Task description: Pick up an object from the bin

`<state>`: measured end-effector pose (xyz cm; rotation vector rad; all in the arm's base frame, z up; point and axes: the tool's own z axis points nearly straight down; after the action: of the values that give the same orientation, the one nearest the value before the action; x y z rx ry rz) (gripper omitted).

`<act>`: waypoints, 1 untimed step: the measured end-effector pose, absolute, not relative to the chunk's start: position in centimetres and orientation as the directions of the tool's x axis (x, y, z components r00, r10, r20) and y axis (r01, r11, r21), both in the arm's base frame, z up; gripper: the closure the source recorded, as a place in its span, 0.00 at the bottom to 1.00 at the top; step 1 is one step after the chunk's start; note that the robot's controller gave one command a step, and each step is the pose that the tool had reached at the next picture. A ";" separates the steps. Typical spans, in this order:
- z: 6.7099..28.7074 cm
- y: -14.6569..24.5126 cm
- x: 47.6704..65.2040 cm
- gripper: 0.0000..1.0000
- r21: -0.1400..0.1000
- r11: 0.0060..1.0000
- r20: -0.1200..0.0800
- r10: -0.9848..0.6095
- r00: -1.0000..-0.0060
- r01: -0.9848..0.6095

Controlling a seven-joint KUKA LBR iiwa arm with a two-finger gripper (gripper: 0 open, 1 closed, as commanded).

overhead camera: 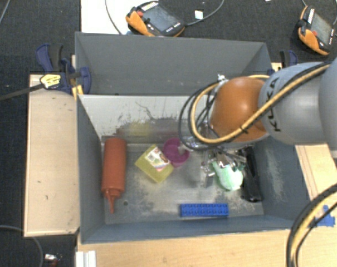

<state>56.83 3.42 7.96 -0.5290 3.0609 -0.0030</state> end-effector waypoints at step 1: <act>7.8 8.0 52.0 1.00 -0.011 0.941 -0.036 -0.338 -0.941 -0.338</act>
Offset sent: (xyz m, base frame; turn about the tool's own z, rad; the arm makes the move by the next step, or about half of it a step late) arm 0.0000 0.0000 0.0000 0.0000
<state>52.02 8.02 7.84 -0.5321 3.0587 -0.0070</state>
